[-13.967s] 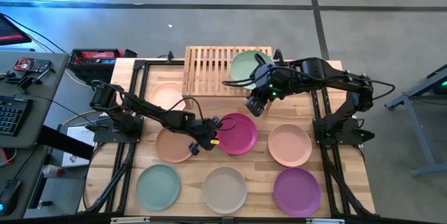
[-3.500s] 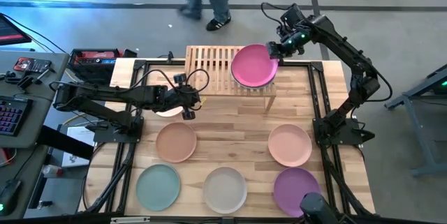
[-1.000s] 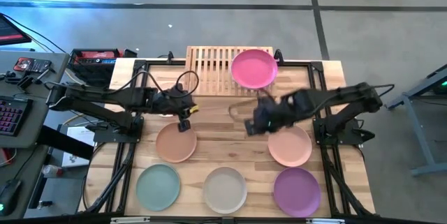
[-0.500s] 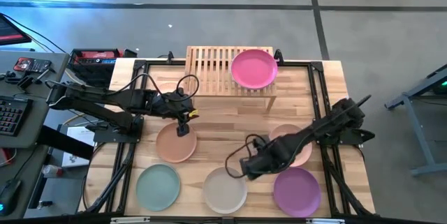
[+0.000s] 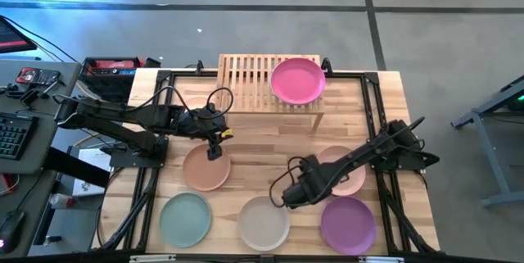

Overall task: Place and stack plates onto a shelf
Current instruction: Stack the light orange plate on top of the pink plate on the shelf

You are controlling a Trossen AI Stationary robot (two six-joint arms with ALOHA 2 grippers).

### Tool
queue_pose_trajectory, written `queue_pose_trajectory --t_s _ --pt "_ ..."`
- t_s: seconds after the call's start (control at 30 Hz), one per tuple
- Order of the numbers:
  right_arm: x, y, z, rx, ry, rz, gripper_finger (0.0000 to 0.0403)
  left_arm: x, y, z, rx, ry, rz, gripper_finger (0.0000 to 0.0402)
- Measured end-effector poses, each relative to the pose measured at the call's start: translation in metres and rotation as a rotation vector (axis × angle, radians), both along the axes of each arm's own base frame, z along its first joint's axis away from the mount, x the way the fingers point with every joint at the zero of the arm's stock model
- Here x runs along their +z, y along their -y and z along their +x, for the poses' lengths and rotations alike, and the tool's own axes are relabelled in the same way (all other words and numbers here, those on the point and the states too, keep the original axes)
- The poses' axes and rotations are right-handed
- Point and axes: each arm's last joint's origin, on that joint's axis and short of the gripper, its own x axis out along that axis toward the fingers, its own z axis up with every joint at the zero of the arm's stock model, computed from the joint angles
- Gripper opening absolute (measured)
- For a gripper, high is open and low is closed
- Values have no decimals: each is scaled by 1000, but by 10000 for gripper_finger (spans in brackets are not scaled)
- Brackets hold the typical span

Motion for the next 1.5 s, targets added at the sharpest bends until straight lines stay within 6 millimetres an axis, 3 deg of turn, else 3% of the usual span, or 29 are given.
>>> queue_pose_trajectory --t_s 0.27,0.47,0.7,1.0,1.27,1.5 --pt "-1 32 11 110 -44 -19 92 0 0 0 3 0 2 81" --pt "-25 51 -1 103 -69 61 92 0 0 0 4 0 2 81" --pt "-44 54 -18 42 111 165 92 0 0 0 3 0 3 81" --pt "-62 56 -23 41 123 181 92 0 0 0 6 0 6 81" --pt "-66 58 -21 43 139 139 92 0 0 0 6 0 6 81" --pt "-85 59 -15 27 73 144 92 0 0 0 7 0 6 81"
